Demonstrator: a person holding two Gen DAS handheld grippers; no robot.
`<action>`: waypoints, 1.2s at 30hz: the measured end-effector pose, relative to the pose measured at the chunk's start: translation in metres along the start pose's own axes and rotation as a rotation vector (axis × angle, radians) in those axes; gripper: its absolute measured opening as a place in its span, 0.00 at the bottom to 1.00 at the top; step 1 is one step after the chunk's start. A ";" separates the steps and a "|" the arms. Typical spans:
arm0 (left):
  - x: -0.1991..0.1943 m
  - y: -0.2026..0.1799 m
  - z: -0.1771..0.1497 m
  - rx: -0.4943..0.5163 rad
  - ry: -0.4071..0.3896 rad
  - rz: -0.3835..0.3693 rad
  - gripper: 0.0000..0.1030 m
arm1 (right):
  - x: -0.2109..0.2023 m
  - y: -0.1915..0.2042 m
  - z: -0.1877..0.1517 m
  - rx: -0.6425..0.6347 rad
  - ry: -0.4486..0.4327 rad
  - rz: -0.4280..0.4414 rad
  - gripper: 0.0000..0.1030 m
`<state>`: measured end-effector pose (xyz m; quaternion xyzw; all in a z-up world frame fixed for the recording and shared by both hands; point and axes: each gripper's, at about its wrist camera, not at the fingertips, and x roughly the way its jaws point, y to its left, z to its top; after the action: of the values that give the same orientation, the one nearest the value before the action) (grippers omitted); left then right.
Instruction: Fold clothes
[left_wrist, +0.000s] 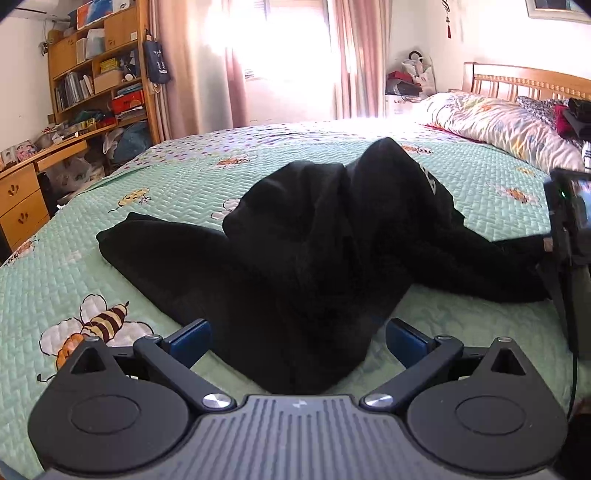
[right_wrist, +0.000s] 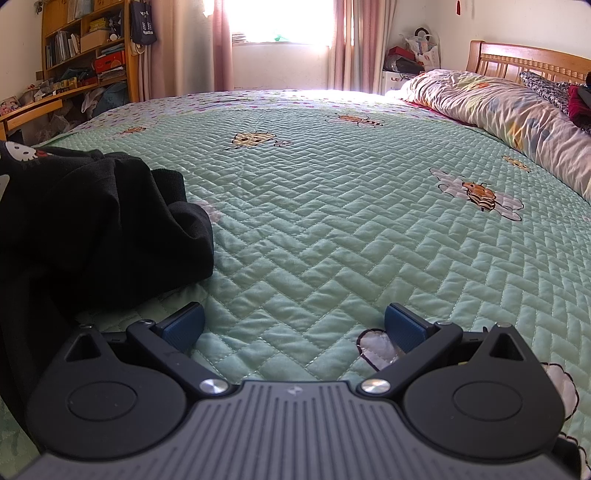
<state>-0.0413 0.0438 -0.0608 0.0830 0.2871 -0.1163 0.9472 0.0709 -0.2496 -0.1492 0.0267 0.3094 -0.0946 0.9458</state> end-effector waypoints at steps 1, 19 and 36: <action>0.000 0.001 -0.001 0.005 0.004 0.001 0.98 | 0.000 0.000 0.000 0.000 -0.001 0.001 1.00; 0.005 -0.006 -0.012 -0.012 0.022 -0.057 0.98 | -0.012 -0.035 0.003 0.111 0.017 0.295 1.00; -0.019 -0.004 -0.005 -0.041 -0.036 -0.068 0.98 | -0.062 -0.022 0.037 0.521 0.051 0.845 1.00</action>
<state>-0.0607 0.0440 -0.0548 0.0516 0.2752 -0.1442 0.9491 0.0392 -0.2647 -0.0830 0.3877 0.2606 0.2233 0.8555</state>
